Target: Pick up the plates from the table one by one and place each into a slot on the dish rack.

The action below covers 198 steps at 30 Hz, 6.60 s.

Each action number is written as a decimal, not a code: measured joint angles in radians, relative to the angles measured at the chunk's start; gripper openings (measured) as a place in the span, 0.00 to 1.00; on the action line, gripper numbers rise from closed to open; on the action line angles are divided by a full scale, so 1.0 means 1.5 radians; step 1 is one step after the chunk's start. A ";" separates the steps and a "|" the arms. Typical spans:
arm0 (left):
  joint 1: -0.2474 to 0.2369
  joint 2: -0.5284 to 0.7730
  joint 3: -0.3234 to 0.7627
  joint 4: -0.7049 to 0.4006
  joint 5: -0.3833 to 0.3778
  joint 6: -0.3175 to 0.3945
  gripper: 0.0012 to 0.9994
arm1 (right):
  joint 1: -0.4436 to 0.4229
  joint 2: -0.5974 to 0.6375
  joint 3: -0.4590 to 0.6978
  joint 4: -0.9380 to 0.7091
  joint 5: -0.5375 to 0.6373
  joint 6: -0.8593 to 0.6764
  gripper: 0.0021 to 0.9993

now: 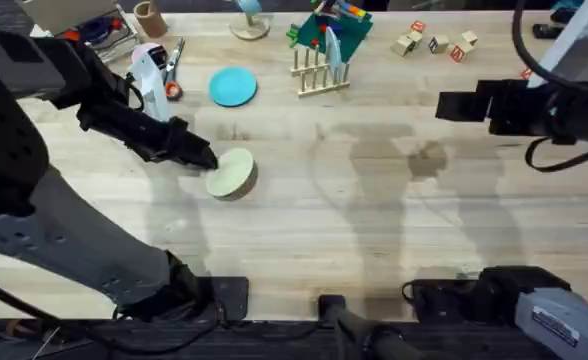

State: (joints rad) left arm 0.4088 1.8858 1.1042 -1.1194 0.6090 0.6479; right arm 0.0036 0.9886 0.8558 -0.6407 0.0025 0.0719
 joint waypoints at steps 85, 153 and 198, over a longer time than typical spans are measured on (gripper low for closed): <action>0.000 0.000 0.000 0.035 0.016 0.008 0.04 | 0.481 0.410 0.001 0.502 -0.277 0.642 0.99; 0.002 -0.114 0.099 0.012 -0.080 -0.110 0.04 | 0.509 0.417 0.013 0.480 -0.185 0.730 0.03; -0.300 -0.588 0.101 -0.039 -0.317 -0.402 1.00 | 0.376 0.347 0.602 -0.223 0.149 0.003 0.03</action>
State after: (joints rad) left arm -0.0406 1.0031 1.2552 -1.1786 0.1330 0.0444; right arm 0.5678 1.5089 1.7582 -0.9757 0.2253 0.0767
